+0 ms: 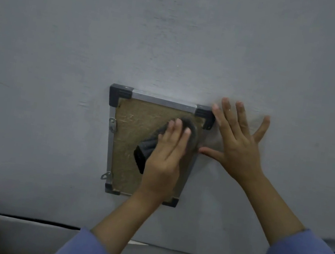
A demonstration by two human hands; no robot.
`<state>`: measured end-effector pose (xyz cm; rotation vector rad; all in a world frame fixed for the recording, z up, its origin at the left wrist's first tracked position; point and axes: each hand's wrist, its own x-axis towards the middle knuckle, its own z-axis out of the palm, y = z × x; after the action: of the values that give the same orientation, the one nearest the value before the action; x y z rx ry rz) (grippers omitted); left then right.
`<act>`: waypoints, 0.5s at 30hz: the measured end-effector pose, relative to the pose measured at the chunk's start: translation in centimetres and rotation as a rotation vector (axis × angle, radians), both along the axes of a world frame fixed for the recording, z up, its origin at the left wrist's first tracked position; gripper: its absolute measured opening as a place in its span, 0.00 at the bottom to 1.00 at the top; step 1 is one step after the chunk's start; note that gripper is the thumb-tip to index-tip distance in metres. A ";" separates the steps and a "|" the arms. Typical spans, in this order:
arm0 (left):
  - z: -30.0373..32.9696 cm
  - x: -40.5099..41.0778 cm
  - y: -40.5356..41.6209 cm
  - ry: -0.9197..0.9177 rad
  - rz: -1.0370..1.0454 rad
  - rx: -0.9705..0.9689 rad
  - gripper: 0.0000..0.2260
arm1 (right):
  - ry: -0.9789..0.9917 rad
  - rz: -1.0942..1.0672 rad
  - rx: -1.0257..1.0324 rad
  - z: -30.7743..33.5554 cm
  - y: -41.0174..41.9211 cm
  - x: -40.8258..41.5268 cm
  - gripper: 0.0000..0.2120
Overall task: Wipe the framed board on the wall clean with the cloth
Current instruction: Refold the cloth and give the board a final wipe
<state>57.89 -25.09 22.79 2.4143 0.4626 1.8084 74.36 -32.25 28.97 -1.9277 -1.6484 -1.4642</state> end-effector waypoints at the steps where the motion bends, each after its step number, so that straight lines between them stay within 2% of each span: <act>1: -0.3 -0.4 0.0 0.063 -0.032 0.053 0.21 | -0.037 -0.028 -0.003 0.0 -0.1 -0.1 0.46; 3: -0.4 -1.5 0.4 0.070 -0.045 0.060 0.21 | -0.092 -0.084 -0.009 -0.1 -0.2 -0.2 0.47; 8: 1.1 -3.6 2.2 -0.233 0.087 -0.084 0.20 | -0.081 -0.248 -0.036 -0.1 -0.5 -0.6 0.50; 15: 1.1 -0.8 1.1 -0.148 0.133 -0.039 0.20 | -0.185 -0.410 -0.091 -1.2 -0.5 -1.1 0.46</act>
<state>57.06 -23.99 23.93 2.2531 0.6505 1.9929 73.30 -32.71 27.81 -2.3499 -1.4697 -1.7877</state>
